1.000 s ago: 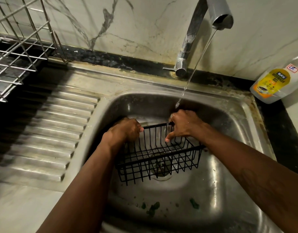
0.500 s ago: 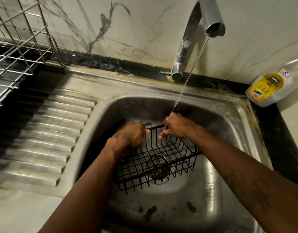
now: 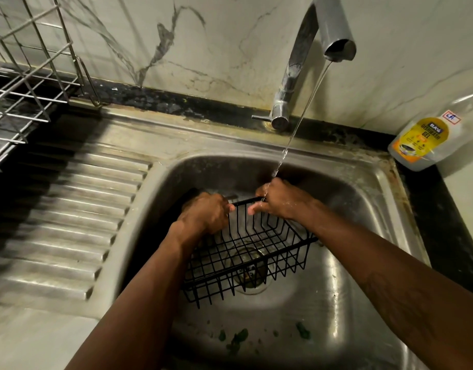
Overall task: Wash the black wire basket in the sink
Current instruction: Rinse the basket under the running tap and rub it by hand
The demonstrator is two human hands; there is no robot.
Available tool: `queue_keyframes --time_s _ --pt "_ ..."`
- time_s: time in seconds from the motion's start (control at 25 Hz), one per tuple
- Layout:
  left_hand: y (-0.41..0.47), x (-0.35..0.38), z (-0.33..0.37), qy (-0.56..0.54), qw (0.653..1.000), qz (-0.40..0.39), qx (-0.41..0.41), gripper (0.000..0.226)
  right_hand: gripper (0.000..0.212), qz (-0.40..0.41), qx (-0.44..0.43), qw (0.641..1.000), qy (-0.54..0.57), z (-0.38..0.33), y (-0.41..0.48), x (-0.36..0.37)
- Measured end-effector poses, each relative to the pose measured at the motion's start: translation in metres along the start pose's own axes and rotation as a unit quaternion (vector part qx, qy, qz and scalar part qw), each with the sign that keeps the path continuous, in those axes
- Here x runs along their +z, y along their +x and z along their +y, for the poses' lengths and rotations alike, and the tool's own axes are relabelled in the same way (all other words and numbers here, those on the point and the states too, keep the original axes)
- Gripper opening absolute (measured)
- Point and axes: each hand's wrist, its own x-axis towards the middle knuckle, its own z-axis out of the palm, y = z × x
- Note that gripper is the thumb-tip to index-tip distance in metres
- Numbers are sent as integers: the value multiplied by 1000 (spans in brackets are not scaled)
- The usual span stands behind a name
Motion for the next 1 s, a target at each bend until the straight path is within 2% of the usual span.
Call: queue_keyframes --time_s 0.12,0.2,0.36,0.56,0.64,0.76,0.88,1.0 --pt "-2 -1 4 -7 1000 0 1 29 53 -3 4 994 -109 -9 -2 4" --pt "-4 -3 4 -14 1000 -1 -2 28 51 12 -6 992 -124 -8 -2 7" --pt "-9 -4 8 -26 1000 2 -9 27 37 65 -7 998 0 6 -7 5" --pt "-9 -11 5 -24 999 -16 -13 25 26 82 -23 990 109 14 -4 -3" --pt "-10 -14 3 -7 999 -27 -18 27 28 106 -8 984 144 12 -5 -3" --pt "-12 -13 -3 -10 999 -35 -35 28 12 105 19 971 216 7 -7 -1" --pt "-12 -8 -4 -26 999 -25 -35 27 6 91 10 973 210 9 -9 0" --pt "-13 -7 0 -4 1000 13 -19 30 13 51 -20 982 181 19 -10 -5"
